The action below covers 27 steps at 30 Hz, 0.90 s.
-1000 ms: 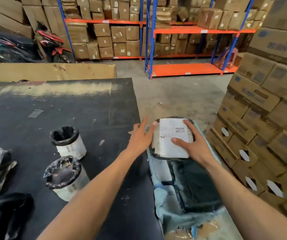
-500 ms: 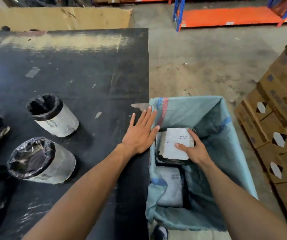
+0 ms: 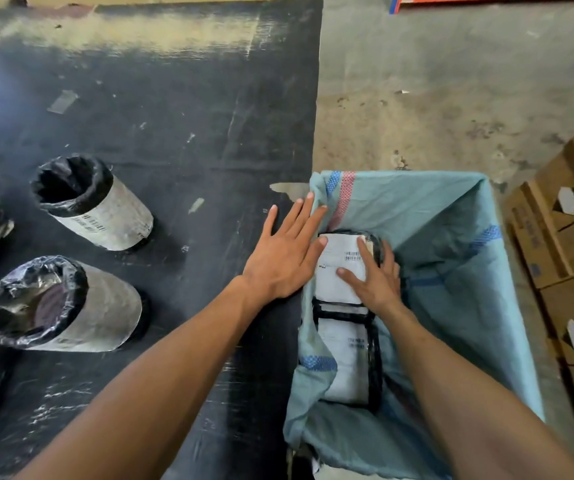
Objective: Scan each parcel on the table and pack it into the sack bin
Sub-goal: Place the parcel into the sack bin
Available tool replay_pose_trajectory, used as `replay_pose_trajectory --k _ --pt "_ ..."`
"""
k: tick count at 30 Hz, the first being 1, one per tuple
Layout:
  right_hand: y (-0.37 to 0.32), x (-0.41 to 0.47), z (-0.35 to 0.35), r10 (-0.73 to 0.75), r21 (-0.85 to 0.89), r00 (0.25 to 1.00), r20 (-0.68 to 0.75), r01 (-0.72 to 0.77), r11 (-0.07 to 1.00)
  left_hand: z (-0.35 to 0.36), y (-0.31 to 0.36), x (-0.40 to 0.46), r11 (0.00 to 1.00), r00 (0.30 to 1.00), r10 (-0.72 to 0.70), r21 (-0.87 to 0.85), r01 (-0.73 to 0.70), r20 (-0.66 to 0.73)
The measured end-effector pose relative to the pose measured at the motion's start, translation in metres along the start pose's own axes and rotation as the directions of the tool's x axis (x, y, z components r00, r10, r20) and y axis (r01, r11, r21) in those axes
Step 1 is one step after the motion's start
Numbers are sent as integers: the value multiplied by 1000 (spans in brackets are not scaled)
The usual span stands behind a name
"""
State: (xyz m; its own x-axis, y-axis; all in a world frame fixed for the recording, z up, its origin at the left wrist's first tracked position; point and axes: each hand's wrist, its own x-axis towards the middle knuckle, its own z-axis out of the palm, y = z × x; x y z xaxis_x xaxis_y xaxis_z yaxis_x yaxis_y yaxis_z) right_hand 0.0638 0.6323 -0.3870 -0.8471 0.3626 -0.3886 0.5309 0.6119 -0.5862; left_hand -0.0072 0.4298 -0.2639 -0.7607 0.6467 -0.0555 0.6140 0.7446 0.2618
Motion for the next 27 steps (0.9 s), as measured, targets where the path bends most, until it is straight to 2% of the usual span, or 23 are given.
replay_pose_trajectory --k 3,5,17,27 --pt "0 -3 6 -146 -298 989 -6 137 945 -1 2 -1 1000 1000 2 -3 -2 -1" --pt "-3 -4 15 -144 -374 988 48 152 915 -1 3 -1 1000 1000 3 -1 -3 -3" --pt "-18 6 20 46 -436 978 204 48 899 4 -2 0 1000 1000 12 -11 -12 4" --pt "-25 -31 -1 97 -387 945 312 33 922 -2 -4 -1 1000 1000 3 -20 -3 26"
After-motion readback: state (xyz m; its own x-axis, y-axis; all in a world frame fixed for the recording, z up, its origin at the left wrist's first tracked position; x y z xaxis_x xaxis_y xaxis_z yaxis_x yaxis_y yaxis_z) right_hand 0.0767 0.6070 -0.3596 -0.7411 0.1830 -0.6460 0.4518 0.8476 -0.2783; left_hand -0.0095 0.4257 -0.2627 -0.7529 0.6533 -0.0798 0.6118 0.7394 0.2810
